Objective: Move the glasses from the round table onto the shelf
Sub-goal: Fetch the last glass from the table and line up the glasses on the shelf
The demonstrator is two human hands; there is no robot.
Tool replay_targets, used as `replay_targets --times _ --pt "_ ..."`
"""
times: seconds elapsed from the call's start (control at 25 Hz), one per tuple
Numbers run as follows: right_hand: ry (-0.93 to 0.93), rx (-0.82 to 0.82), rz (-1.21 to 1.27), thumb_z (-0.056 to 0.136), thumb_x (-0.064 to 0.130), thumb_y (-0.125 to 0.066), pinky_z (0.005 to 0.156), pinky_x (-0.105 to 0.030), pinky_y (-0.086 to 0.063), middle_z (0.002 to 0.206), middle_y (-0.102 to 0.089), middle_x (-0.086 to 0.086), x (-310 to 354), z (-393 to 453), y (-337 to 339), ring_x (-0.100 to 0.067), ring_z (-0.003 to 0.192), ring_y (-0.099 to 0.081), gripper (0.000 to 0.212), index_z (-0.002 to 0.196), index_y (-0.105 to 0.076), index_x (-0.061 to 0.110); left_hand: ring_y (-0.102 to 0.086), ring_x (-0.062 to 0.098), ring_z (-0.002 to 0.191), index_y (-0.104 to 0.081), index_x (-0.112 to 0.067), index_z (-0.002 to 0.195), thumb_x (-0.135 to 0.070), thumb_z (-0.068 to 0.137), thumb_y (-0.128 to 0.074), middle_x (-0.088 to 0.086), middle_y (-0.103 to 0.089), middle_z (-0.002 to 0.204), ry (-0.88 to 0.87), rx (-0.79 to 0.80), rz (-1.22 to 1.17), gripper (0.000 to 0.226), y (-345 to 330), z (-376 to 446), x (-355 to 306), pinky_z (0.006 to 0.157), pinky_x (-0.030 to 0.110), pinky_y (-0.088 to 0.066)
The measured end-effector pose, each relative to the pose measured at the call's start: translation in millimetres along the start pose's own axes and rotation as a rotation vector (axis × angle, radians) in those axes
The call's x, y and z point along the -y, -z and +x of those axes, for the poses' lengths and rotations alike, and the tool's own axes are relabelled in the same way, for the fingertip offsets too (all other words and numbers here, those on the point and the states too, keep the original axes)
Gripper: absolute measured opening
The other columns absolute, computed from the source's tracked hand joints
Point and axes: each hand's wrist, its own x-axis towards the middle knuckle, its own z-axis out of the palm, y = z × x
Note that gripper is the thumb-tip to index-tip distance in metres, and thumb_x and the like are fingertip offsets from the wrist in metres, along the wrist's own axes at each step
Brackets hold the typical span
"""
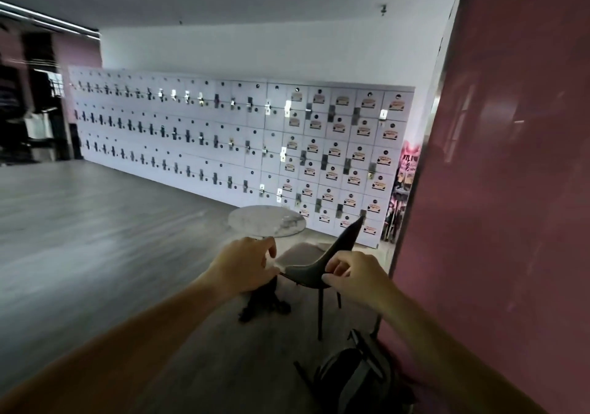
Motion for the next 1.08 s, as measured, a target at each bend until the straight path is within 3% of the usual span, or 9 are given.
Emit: replay_targets --times 0.24,0.56,0.76,0.92,1.08 --pt "0.036 0.061 0.039 0.083 0.034 -0.072 0.066 -0.012 -0.047 0.083 -0.067 0.014 -30.0 134.4 -23.7 0.001 0.078 -0.064 0.009 0.09 -0.067 0.033 -0.067 0.013 0.079 -0.058 -0.034 0.1 -0.05 0.08 -0.066 -0.011 -0.072 0.085 0.068 0.002 0.052 0.027 -41.2 108.6 61.9 0.067 0.028 -0.047" --pt "0.082 0.072 -0.012 0.081 0.031 -0.072 0.082 -0.03 -0.059 0.089 -0.071 0.011 -58.2 287.0 -38.3 -0.004 0.084 -0.067 0.01 0.091 -0.069 0.028 -0.058 0.002 0.065 -0.057 -0.036 0.095 -0.054 0.076 -0.066 -0.015 -0.068 0.073 0.099 -0.019 0.028 0.027 -82.6 227.9 135.5 0.059 0.023 -0.038" --pt "0.059 0.066 -0.027 0.078 0.038 -0.068 0.079 -0.031 -0.059 0.086 -0.07 0.013 -71.0 369.8 -68.1 -0.003 0.08 -0.066 0.007 0.084 -0.067 0.035 -0.064 0.008 0.072 -0.058 -0.034 0.093 -0.05 0.076 -0.066 -0.014 -0.07 0.076 0.122 0.012 -0.001 0.025 -112.0 299.7 187.9 0.068 0.028 -0.048" --pt "0.061 0.072 -0.095 0.085 0.038 -0.073 0.074 -0.022 -0.056 0.093 -0.07 0.01 -81.3 444.2 -84.8 0.0 0.077 -0.063 0.015 0.095 -0.068 0.028 -0.058 0.0 0.065 -0.056 -0.038 0.091 -0.051 0.077 -0.068 -0.015 -0.069 0.074 0.092 0.032 -0.017 0.023 -130.4 364.5 231.1 0.058 0.019 -0.038" --pt "0.009 0.022 -0.098 0.086 0.039 -0.072 0.059 -0.008 -0.037 0.084 -0.063 0.017 -88.4 523.7 -96.0 0.006 0.072 -0.058 0.012 0.092 -0.062 0.034 -0.056 -0.002 0.065 -0.058 -0.036 0.093 -0.051 0.077 -0.07 -0.015 -0.069 0.075 0.032 0.031 -0.022 0.025 -141.5 442.5 277.5 0.059 0.02 -0.036"
